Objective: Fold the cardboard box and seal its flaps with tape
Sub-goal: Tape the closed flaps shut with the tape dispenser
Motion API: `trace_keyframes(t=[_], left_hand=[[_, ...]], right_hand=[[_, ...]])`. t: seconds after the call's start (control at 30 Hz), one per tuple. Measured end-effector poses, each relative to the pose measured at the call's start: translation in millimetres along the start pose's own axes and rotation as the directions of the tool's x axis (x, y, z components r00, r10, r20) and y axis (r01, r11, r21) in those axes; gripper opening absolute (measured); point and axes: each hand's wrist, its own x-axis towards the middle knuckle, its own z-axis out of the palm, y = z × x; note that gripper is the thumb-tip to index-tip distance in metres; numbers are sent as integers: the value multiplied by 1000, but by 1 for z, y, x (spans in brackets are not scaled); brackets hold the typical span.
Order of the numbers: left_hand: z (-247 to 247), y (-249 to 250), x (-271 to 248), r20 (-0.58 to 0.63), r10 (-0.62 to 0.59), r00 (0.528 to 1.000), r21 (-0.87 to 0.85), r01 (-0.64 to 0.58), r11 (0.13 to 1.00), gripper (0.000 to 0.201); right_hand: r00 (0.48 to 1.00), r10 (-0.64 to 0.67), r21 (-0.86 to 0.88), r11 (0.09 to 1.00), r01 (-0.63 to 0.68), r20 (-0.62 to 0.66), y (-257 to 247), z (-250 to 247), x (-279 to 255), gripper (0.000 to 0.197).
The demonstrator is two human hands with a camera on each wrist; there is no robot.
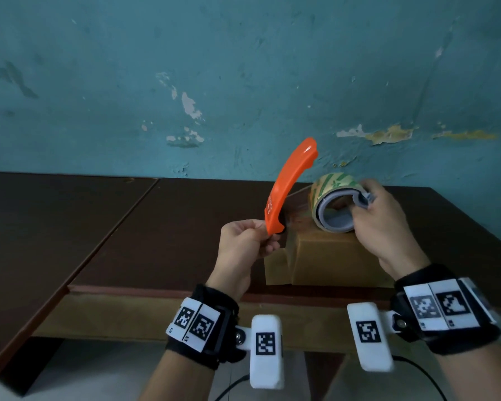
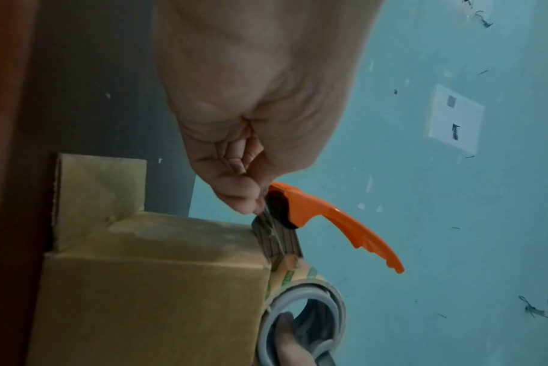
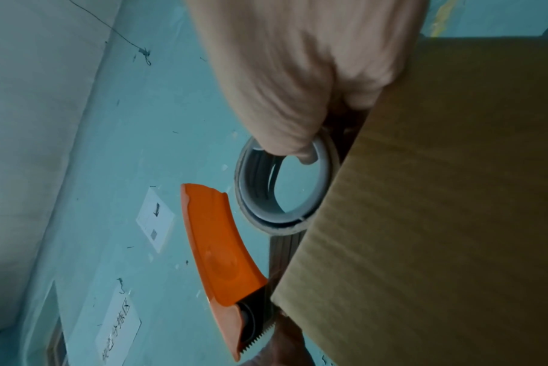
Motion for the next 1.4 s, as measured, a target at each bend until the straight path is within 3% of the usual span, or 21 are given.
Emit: trace_keyframes(t=[0.33,0.57,0.67,0.77,1.03,1.4], left_hand=[[0,-8,-1,-134,-19,991,-6,18,1000,28],[3,-17,-3,-165,106,981,77,-94,993,29],[0,-18,-1,-137,107,985,119,-91,989,27],[-5,-16,2,-123,117,986,120,-102,988,26],[-3,-11,5,-72,202,977,82,-196,977,23],[-24,-17,10,-21,66,998,135,-63,989,23]], right_hand=[[999,-10,-97,995,5,-50,-4,5,-2,37],[995,-10,-65,998,4,-97,-9,6,-8,34],[998,-17,-28,1000,15,-66,-10,2,-10,26],[999,-50,-105,993,47,-18,-12,1,-12,10],[994,-45,-198,980,24,-102,-16,3,-10,42],[993,-54,-247,969,27,-105,-15,9,-7,39]])
